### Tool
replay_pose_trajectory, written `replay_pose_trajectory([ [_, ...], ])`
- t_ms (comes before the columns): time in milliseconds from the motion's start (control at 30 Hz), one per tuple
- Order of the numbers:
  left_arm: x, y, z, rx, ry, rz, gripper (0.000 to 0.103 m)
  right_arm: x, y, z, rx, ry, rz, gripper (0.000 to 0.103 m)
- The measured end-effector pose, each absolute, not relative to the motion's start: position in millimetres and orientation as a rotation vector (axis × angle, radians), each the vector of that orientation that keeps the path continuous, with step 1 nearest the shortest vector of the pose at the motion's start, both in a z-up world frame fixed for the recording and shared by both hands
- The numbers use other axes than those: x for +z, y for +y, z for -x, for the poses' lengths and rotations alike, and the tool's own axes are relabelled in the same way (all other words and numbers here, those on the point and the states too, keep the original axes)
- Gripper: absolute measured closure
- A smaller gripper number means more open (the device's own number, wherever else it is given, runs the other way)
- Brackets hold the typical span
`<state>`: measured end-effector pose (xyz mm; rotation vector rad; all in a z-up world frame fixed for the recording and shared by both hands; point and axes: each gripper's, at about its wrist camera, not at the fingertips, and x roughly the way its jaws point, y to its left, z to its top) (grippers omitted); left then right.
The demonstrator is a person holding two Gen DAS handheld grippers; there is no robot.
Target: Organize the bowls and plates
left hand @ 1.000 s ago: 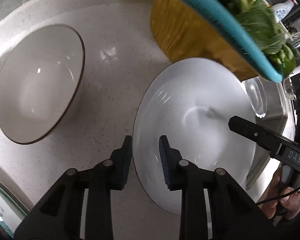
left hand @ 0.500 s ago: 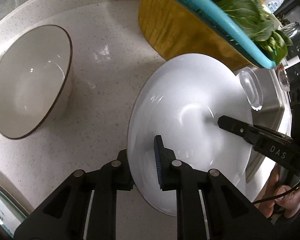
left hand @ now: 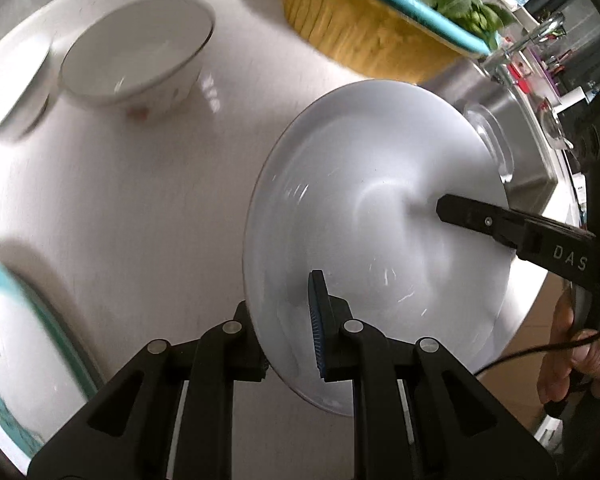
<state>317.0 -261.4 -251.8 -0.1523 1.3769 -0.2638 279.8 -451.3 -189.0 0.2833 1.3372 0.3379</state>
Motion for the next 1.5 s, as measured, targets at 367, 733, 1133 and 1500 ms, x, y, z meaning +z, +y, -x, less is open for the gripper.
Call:
replay_pose_trajectory([
  [367,-268.9,-235.9,-284.9,-0.207,1.38,0.173,0.089,-211.0,-424.8,-246.8,0.369,1.398,-0.248,0.094],
  [733,-287.3,-216.3,-278.6,-0.186,1.37,0.219,0.078,-219.7,-417.4,-243.3,0.391,1.391,-0.208,0.09],
  [1133,-138.7,-85.8,-246.5,-0.186,1.113,0.507,0.024,-144.9,-477.8,-263.3,0.392,1.211,-0.393,0.046],
  [1500,-80.8,74.6,-276.9,0.0,1.045,0.448,0.002,-67.2,-450.3,-302.5,0.505,1.035,-0.539,0.03],
])
